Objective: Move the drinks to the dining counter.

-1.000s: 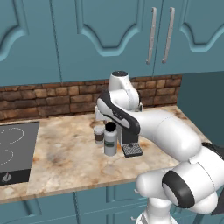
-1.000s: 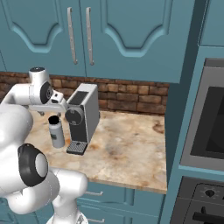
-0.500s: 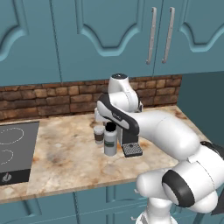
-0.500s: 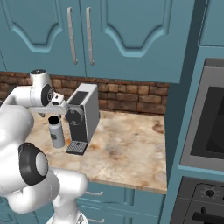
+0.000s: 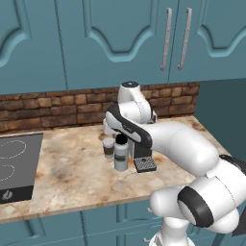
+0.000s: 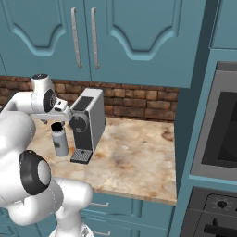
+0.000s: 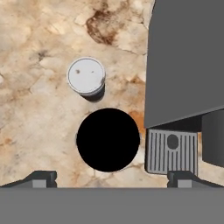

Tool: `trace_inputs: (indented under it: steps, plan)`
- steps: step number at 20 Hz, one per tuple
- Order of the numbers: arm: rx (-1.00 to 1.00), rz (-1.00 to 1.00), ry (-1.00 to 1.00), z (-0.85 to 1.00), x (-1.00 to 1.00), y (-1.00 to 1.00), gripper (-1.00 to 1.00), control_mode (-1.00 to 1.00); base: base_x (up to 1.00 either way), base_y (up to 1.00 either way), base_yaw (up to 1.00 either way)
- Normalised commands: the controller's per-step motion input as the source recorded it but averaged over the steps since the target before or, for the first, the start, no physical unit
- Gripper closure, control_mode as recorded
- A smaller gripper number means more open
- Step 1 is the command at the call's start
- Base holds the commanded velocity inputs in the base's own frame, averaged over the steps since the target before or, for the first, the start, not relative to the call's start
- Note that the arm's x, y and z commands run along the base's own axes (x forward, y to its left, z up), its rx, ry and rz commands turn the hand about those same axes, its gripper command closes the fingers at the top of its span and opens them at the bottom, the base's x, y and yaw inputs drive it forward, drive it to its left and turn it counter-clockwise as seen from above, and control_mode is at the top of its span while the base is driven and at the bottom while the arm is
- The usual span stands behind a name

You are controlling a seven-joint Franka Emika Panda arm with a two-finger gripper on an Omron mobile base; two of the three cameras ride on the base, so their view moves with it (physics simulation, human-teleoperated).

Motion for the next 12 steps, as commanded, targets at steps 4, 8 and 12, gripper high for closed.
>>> trace_inputs:
  steps: [4, 8, 12]
  plan:
    - [0.00, 0.00, 0.00, -0.15, 0.03, 0.03, -1.00, -1.00, 0.00, 0.00, 0.00]
    - [0.00, 0.00, 0.00, -0.17, 0.02, 0.05, -1.00, -1.00, 0.00, 0.00, 0.00]
    - [0.00, 0.00, 0.00, -0.14, 0.03, 0.00, -1.00, -1.00, 0.00, 0.00, 0.00]
